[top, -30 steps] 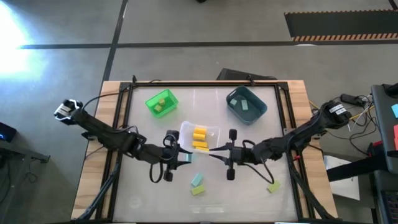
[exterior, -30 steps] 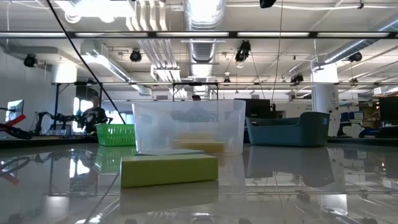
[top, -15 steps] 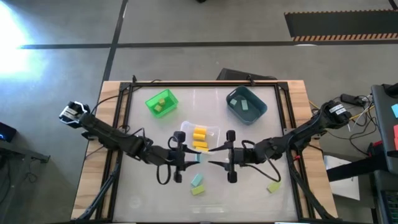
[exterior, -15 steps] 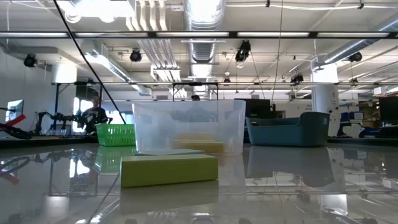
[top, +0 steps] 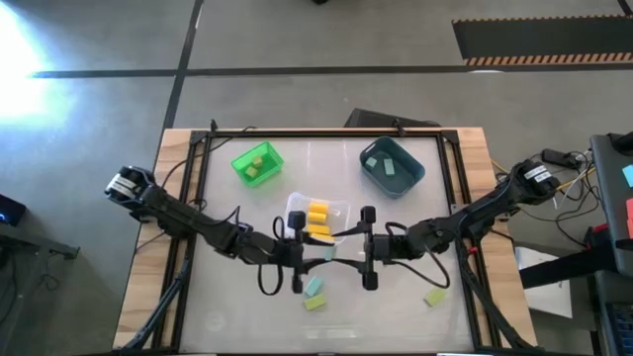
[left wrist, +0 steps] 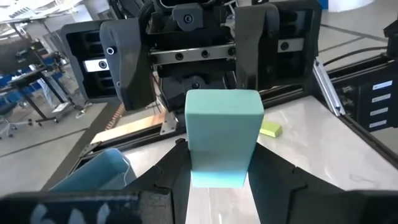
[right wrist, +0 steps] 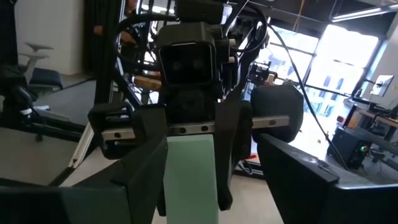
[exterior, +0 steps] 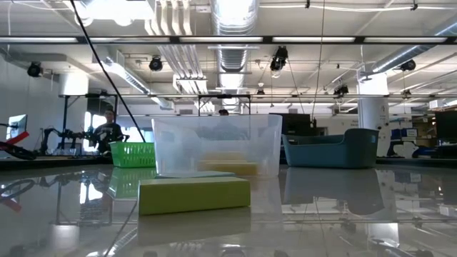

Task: Sort & place blocks by color
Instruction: Put the blue block into the blue bin

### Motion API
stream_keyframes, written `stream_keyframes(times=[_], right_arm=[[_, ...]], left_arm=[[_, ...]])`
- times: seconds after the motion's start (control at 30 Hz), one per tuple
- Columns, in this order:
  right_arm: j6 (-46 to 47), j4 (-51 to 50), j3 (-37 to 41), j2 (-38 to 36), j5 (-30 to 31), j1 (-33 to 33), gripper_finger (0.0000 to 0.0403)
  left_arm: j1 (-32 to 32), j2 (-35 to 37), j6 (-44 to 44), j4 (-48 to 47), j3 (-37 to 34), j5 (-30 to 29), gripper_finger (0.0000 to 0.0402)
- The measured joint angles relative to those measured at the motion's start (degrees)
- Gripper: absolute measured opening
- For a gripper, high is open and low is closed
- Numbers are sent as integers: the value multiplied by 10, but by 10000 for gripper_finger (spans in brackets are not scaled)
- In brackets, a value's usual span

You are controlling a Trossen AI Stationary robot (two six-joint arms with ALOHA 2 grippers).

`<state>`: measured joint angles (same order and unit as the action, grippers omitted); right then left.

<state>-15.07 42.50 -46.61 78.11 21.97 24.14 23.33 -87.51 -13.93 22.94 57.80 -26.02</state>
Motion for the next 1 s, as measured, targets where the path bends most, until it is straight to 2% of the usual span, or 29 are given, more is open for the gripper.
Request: stream_keyframes(times=[0.27, 0.37, 0.57, 0.77, 0.9, 1.0], right_arm=[[-25, -17, 0, -11, 32, 6, 233], [-14, -69, -11, -24, 56, 10, 234], [37, -183, -50, -19, 59, 10, 245], [45, -211, -67, -7, 79, 3, 250], [36, -216, -67, -7, 98, 1, 231], [33, -215, -67, -7, 98, 0, 196]], left_arm=[[-7, 1, 22, -14, -1, -1, 112], [-12, 2, 40, -37, -1, -3, 112], [-27, 0, 47, -52, -1, -3, 112], [-36, -1, 46, -53, -1, -3, 112], [-35, -2, 46, -55, -1, -4, 112], [-35, -2, 46, -54, -1, -3, 112]])
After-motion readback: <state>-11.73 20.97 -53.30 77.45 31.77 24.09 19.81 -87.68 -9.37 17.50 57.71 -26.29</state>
